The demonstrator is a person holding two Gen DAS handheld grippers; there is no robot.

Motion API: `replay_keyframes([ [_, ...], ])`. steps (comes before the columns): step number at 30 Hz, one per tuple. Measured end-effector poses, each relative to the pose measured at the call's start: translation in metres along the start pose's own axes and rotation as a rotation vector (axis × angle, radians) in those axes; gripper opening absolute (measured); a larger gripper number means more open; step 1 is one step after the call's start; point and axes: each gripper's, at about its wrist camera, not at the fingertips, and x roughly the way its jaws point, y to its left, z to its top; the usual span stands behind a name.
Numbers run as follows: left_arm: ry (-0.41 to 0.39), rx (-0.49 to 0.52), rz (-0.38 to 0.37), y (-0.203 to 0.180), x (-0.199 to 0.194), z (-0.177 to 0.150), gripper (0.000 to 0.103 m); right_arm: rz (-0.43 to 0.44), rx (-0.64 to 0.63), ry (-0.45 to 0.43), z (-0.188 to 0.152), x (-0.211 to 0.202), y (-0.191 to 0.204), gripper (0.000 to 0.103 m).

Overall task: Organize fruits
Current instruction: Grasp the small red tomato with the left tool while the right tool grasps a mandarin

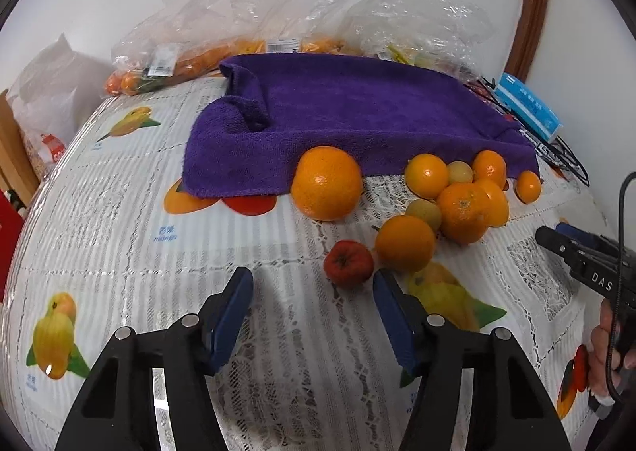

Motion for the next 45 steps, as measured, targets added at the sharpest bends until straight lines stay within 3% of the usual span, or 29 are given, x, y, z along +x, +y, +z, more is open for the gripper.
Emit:
replay_keyframes([
  [8, 0.011, 0.072, -0.006, -0.01, 0.006, 0.006, 0.059, -0.004, -0.029, 0.006, 0.013, 0.01, -0.002, 0.054],
  [14, 0.0, 0.075, -0.047, -0.01, 0.006, 0.006, 0.035, -0.01, -0.043, 0.003, 0.022, 0.016, -0.004, 0.054],
  [21, -0.008, 0.016, -0.15, 0.002, 0.005, 0.005, 0.029, -0.034, -0.044, 0.004, 0.035, 0.026, -0.004, 0.054],
  [26, -0.008, 0.019, -0.167, 0.0, 0.005, 0.004, 0.023, -0.039, -0.064, 0.005, 0.043, 0.032, 0.003, 0.054],
  [30, -0.007, 0.024, -0.181, -0.001, 0.004, 0.005, 0.024, -0.045, -0.058, 0.006, 0.047, 0.036, 0.004, 0.052],
  [32, -0.007, 0.017, -0.19, 0.0, 0.004, 0.004, 0.024, -0.027, -0.065, 0.001, 0.046, 0.035, 0.005, 0.04],
  [34, -0.007, 0.014, -0.195, 0.001, 0.004, 0.005, 0.024, -0.015, -0.063, -0.002, 0.046, 0.034, 0.004, 0.036],
  [45, -0.036, -0.017, -0.229, 0.006, 0.0, 0.003, 0.024, 0.1, 0.008, -0.054, 0.043, 0.023, -0.009, 0.035],
])
